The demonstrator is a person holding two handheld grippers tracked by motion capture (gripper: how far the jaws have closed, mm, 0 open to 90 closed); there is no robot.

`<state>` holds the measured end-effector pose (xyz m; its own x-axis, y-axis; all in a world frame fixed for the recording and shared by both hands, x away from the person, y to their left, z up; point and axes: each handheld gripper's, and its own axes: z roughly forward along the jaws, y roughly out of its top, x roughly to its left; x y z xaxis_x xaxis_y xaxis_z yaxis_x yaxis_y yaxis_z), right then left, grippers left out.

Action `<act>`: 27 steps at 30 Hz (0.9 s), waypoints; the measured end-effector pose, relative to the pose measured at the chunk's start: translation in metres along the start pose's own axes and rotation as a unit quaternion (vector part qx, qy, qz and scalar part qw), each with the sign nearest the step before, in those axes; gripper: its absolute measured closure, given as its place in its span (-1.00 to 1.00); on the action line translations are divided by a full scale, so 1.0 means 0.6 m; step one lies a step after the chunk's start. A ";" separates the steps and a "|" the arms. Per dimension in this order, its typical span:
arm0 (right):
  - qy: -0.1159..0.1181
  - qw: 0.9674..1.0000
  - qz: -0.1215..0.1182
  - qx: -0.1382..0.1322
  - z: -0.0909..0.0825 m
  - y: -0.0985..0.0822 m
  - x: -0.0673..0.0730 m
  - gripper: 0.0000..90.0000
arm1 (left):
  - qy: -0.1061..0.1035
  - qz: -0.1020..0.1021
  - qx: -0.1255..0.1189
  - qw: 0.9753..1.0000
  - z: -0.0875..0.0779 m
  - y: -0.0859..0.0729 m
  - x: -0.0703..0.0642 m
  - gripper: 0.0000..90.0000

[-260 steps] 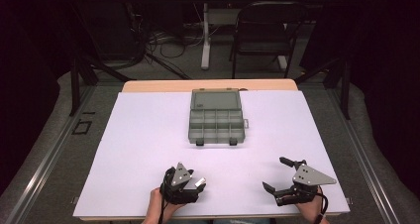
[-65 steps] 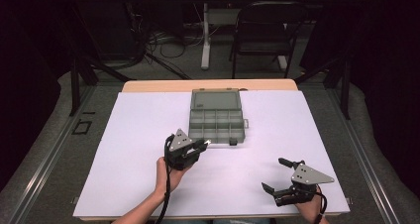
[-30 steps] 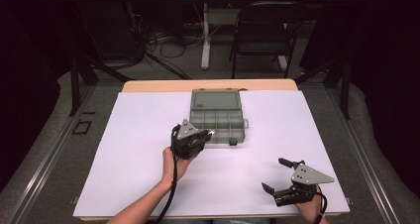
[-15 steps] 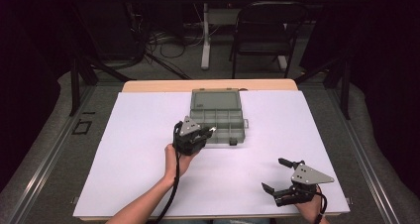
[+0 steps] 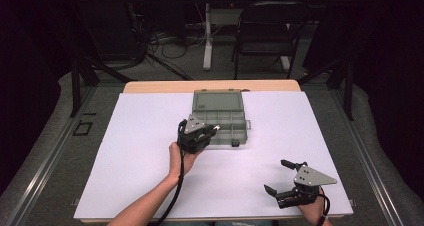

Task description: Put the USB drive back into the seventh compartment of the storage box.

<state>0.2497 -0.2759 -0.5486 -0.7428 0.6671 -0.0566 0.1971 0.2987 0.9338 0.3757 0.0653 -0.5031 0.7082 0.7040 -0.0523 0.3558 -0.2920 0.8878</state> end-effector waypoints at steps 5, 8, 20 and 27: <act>0.001 1.000 0.001 0.000 0.000 0.000 0.000 -1.00 | 0.000 0.000 -0.001 1.000 0.005 0.004 0.001 0.75; 0.001 1.000 0.001 0.000 0.001 0.000 0.000 -0.99 | 0.001 0.001 -0.001 1.000 0.008 0.007 0.001 0.75; 0.002 1.000 0.001 0.001 0.001 0.000 0.000 -0.99 | 0.005 0.002 -0.001 1.000 0.022 0.016 0.003 0.75; 0.002 1.000 0.001 0.000 0.000 0.000 0.000 -0.99 | 0.005 0.000 0.001 1.000 0.031 0.017 0.004 0.75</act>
<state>0.2499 -0.2758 -0.5488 -0.7453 0.6646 -0.0527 0.1991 0.2973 0.9338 0.3924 0.0522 -0.5025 0.7019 0.7107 -0.0468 0.3569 -0.2941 0.8866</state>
